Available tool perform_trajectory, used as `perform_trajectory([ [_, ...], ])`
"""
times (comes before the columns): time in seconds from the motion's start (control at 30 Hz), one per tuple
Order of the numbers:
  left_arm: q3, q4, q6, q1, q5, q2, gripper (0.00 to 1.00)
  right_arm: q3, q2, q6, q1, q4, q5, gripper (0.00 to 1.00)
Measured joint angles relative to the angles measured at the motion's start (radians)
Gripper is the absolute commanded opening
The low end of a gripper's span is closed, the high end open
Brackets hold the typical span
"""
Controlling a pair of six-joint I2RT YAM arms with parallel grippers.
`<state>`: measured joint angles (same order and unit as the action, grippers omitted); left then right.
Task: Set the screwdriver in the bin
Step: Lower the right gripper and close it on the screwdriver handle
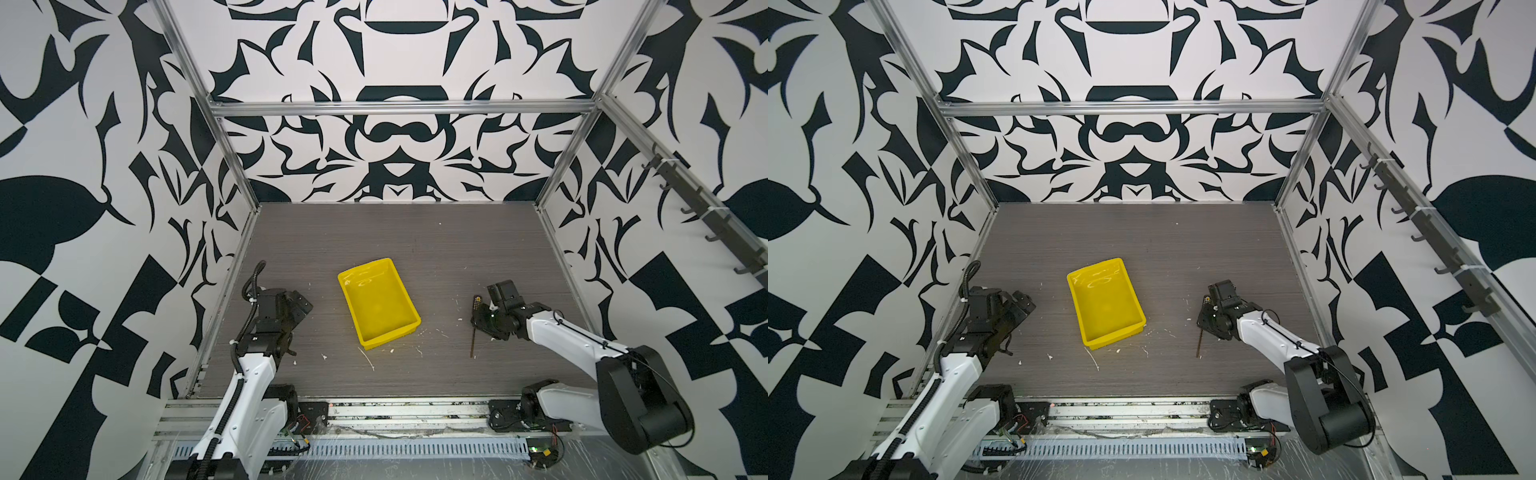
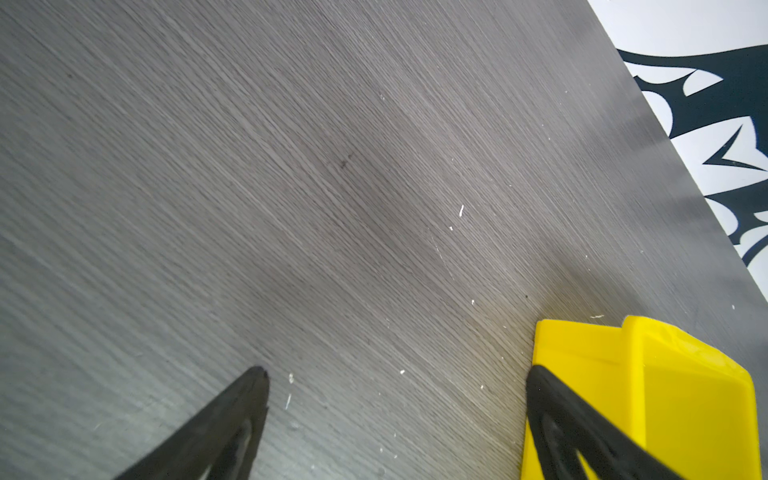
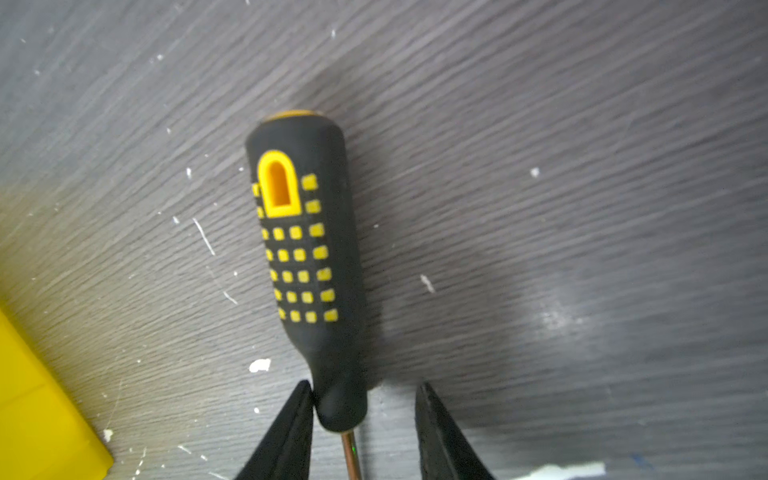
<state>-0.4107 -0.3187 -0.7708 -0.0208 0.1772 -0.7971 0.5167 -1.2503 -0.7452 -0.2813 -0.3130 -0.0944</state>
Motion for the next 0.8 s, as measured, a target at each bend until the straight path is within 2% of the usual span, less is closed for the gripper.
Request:
perform_trajectory([
  [0.2,0.0,0.0,0.0,0.0,0.0,0.0,0.99,0.005,-0.019,0.009,-0.002,0.018,0.0,0.36],
  [0.8,0.0,0.0,0.0,0.0,0.0,-0.005,0.99,0.016,-0.055,0.011,-0.003,0.067,0.0,0.32],
])
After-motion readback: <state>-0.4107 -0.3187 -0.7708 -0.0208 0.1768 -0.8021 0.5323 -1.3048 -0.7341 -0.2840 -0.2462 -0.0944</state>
